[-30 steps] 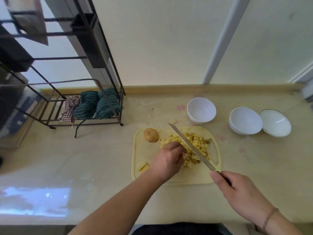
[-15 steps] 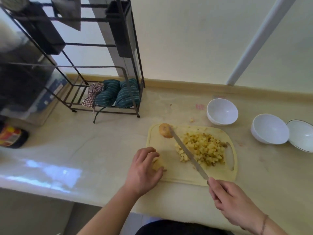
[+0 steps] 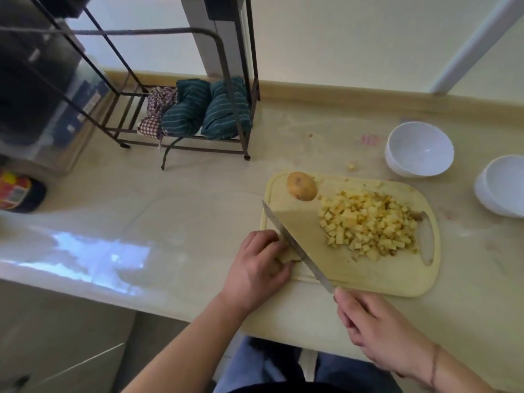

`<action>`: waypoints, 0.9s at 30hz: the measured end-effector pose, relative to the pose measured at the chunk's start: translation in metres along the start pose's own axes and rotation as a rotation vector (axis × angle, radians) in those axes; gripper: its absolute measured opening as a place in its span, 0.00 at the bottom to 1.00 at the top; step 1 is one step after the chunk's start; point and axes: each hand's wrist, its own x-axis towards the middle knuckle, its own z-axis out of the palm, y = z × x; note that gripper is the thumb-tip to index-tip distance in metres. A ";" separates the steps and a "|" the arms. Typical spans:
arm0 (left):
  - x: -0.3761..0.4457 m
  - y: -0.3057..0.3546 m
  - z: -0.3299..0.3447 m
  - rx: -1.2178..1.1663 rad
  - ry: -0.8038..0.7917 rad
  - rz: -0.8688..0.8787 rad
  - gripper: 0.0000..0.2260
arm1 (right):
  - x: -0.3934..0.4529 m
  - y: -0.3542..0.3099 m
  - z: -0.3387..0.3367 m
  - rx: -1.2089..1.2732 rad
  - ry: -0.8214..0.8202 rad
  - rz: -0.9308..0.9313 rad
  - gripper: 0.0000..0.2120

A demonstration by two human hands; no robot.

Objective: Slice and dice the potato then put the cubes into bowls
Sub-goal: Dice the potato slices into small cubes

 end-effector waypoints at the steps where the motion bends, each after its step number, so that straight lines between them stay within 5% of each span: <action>1: 0.000 0.000 0.000 -0.010 0.002 0.001 0.13 | -0.001 -0.002 0.000 -0.008 -0.002 0.004 0.23; 27: 0.001 -0.001 -0.003 -0.053 0.010 0.125 0.03 | -0.006 0.002 0.011 -0.248 0.113 -0.054 0.34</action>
